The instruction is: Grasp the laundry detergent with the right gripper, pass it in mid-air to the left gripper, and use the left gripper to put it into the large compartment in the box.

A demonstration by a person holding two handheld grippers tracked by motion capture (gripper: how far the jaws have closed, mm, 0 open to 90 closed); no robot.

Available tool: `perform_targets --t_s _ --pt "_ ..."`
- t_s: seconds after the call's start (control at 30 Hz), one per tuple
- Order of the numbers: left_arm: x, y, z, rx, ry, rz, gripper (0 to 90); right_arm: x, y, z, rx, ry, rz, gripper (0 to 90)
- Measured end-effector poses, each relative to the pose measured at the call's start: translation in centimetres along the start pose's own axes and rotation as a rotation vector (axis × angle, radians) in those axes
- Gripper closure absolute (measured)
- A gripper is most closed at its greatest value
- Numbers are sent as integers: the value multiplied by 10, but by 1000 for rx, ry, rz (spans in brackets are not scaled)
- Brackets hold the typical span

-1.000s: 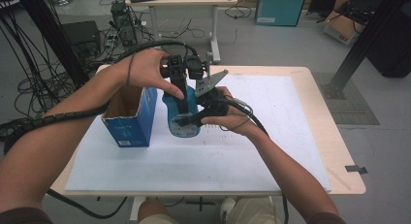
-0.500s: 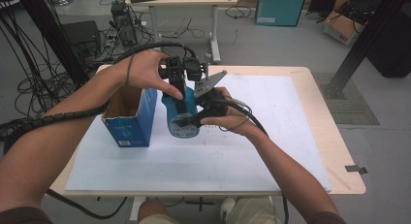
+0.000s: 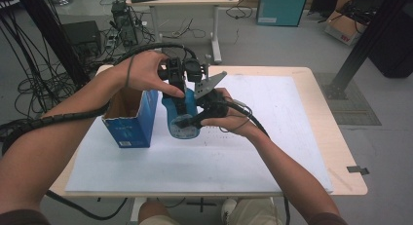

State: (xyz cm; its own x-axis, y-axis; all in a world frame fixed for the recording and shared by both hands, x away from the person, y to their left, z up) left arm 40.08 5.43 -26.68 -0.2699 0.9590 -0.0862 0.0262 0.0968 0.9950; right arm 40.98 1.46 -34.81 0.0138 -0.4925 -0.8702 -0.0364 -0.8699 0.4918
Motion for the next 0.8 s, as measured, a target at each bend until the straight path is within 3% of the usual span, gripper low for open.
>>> perform_targets --t_s 0.1,0.57,0.8 --pt "0 -1 0 -3 2 -9 359 1 1 2 -2 -32 12 435" --pt "0 -3 0 -1 -10 1 361 2 0 1 0 -17 1 431" --pt "0 -3 -1 10 -6 11 363 3 -1 4 -19 -41 10 428"
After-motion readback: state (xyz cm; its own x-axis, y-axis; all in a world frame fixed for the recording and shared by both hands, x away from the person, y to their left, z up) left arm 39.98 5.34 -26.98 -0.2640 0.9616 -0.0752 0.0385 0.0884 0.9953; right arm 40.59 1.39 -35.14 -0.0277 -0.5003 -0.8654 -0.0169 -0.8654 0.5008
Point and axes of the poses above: each handheld gripper's, and its own axes: y roughly backward along the jaws, x roughly out of its underside, z roughly to its left, the point moved 7 cm from there along -y, roughly forward along the jaws, and after that the axes turned 2 degrees about x, right-handed, at the moved point
